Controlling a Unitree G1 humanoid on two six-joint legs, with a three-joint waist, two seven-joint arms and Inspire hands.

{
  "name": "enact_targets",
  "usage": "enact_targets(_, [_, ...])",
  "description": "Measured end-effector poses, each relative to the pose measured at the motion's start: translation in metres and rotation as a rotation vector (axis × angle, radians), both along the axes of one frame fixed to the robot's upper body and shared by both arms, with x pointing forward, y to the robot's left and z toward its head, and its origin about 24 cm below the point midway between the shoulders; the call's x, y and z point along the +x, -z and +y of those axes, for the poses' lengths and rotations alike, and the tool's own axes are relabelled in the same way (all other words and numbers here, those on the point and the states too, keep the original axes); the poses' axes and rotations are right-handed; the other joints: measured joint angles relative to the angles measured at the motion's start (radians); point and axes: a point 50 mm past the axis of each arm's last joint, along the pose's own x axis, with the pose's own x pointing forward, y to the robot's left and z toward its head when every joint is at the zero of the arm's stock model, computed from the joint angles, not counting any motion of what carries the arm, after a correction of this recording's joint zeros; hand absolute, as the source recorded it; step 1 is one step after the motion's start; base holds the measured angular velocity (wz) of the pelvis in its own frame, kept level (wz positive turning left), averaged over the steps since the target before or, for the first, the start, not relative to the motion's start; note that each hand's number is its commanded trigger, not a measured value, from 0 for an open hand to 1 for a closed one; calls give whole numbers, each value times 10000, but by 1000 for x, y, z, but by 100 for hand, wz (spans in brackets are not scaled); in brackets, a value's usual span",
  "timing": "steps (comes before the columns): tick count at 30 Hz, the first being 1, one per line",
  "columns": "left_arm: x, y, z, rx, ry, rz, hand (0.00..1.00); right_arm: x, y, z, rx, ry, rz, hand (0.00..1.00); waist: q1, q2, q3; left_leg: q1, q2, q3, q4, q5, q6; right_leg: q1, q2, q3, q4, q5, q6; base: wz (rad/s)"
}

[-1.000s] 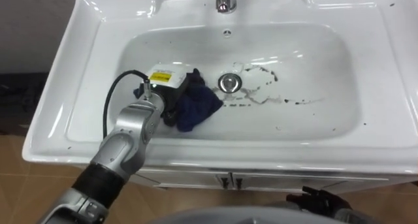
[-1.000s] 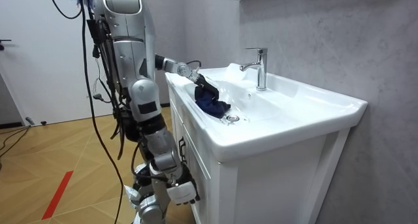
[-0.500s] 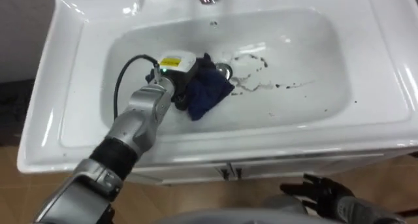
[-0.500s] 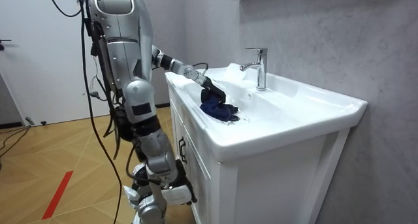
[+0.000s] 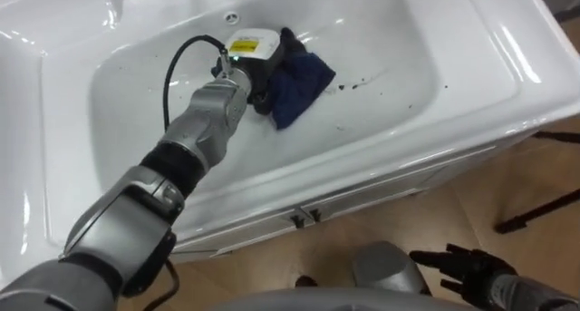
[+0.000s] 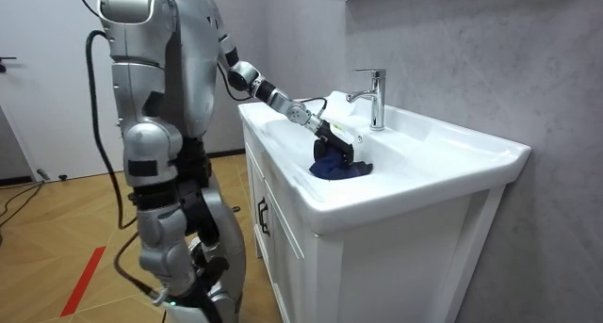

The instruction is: Wipe basin

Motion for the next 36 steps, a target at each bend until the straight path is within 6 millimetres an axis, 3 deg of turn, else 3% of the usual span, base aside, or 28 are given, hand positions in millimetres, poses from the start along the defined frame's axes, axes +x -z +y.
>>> enact_targets(2, [2, -2, -3, -280, -104, -77, 100, 0, 0, 0, 49, -12, 90, 0, -14, 25, 5, -53, -4, 228, 58, -8, 12, -191, 2, 199, 240, -87, 12, -16])
enact_targets(4, [5, -6, -6, -339, -81, -294, 100, 1, 0, 1, 115, 74, 141, 0, -61, 50, 40, -145, -2, 247, 142, -33, 52, -353, -13, 227, 420, -128, -6, -7])
enact_targets(9, [4, -10, -23, -640, 8, -907, 100, 2, 0, 2, 225, 181, 141, 0, -290, 95, 40, -427, 31, 227, 208, -16, 101, -623, -9, 153, 599, -156, -11, 11])
enact_targets(20, [0, -15, -39, -1759, 93, -1071, 100, 10, -1, 2, 249, 227, -43, 0, -278, 231, 38, -574, -44, 153, 216, -4, 175, -663, -152, -79, 556, -104, 42, 6])
enact_targets(36, [-7, -22, -58, -2250, 738, -1170, 100, 10, -1, 2, 177, 124, -214, 0, -278, 216, 49, -615, -122, 215, 207, 1, 216, -619, -300, -243, 536, -158, 127, 3])
